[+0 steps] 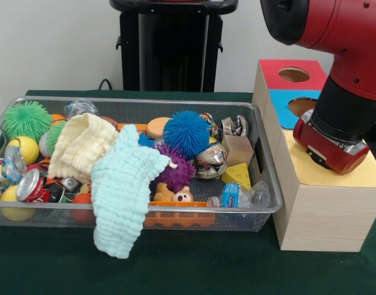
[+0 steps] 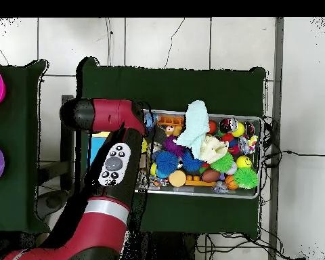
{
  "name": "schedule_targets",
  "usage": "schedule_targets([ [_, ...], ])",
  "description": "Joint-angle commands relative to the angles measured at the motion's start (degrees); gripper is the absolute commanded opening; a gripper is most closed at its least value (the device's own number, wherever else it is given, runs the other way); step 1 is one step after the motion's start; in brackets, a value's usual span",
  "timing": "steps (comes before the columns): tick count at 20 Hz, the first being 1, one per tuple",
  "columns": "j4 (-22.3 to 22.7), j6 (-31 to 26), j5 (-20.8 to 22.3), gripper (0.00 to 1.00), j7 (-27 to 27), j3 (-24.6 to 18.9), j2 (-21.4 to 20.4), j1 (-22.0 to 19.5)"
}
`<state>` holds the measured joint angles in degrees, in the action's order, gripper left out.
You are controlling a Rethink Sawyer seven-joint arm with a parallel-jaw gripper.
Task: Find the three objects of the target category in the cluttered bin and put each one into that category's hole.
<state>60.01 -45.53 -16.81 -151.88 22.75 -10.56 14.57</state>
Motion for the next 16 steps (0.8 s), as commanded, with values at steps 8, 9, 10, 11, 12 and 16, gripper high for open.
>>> schedule_targets([
  [8,4.3,6.2,0.7,1.00,-4.5,-2.9,-2.4,-6.0],
  [9,4.7,5.8,0.6,1.00,-4.4,-2.9,-3.0,-6.0],
  [10,5.1,5.4,0.5,1.00,-4.4,-2.9,-4.0,-6.0],
  [11,5.2,5.0,0.5,1.00,-4.3,-2.9,-4.5,-6.0],
  [12,5.4,4.3,0.4,1.00,-4.1,-3.0,-5.2,-6.1],
  [16,5.9,2.9,0.1,1.00,-4.0,-3.2,-6.9,-6.1],
])
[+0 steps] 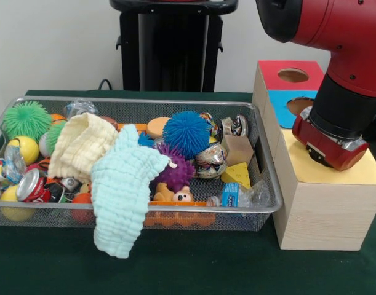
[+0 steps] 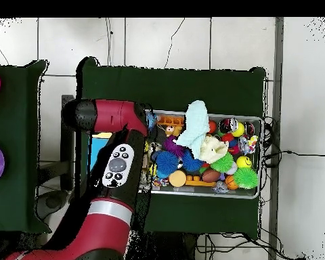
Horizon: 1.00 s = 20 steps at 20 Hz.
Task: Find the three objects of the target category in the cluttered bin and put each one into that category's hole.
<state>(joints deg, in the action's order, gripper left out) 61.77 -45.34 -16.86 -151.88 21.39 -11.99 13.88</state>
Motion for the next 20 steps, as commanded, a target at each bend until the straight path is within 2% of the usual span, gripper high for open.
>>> schedule_targets([
  [1,4.3,2.6,0.1,1.00,-4.1,-1.9,-5.7,-5.4],
  [9,6.0,1.6,-0.8,1.00,-3.6,-4.1,-8.1,-5.9],
  [14,6.9,3.8,-0.4,1.00,-3.5,-4.7,-8.2,-6.2],
  [20,6.8,3.7,0.0,1.00,-3.4,-5.0,-8.3,-6.4],
])
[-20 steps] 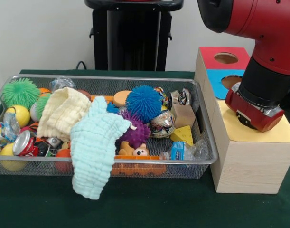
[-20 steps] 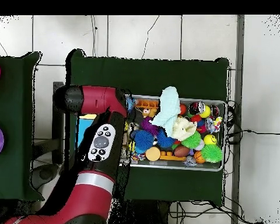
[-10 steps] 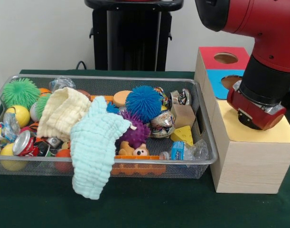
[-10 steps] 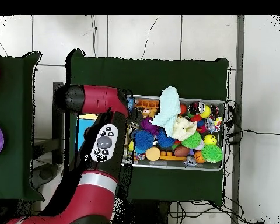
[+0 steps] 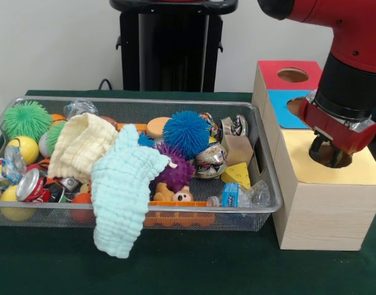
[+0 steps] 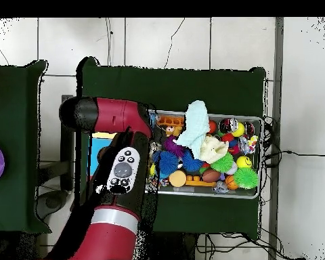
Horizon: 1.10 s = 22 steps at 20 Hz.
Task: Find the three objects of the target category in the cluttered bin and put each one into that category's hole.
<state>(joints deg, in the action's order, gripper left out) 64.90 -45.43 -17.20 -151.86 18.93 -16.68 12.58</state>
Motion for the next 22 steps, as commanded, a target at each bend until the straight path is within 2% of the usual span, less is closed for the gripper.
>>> schedule_targets([
  [1,3.5,3.8,0.5,1.00,-3.4,-2.6,-3.5,-5.2],
  [11,3.2,7.0,1.1,1.00,-3.8,-3.5,-1.8,-5.5],
  [22,3.8,3.3,0.6,1.00,-3.9,-3.4,-4.2,-5.1],
])
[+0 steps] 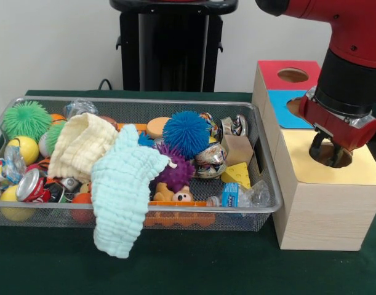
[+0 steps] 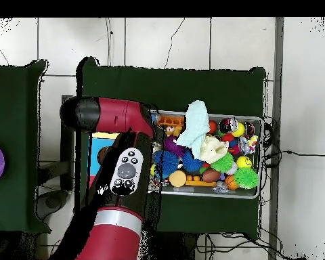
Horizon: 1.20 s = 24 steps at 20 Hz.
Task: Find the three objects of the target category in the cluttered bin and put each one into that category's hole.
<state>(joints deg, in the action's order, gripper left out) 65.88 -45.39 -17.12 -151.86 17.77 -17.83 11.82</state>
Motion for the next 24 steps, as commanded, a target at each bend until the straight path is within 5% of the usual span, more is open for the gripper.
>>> schedule_targets([
  [1,3.1,3.0,0.4,1.00,-3.8,-2.2,-3.4,-4.3],
  [24,3.4,-0.3,0.3,1.00,-3.1,-2.3,-5.6,-4.2],
])
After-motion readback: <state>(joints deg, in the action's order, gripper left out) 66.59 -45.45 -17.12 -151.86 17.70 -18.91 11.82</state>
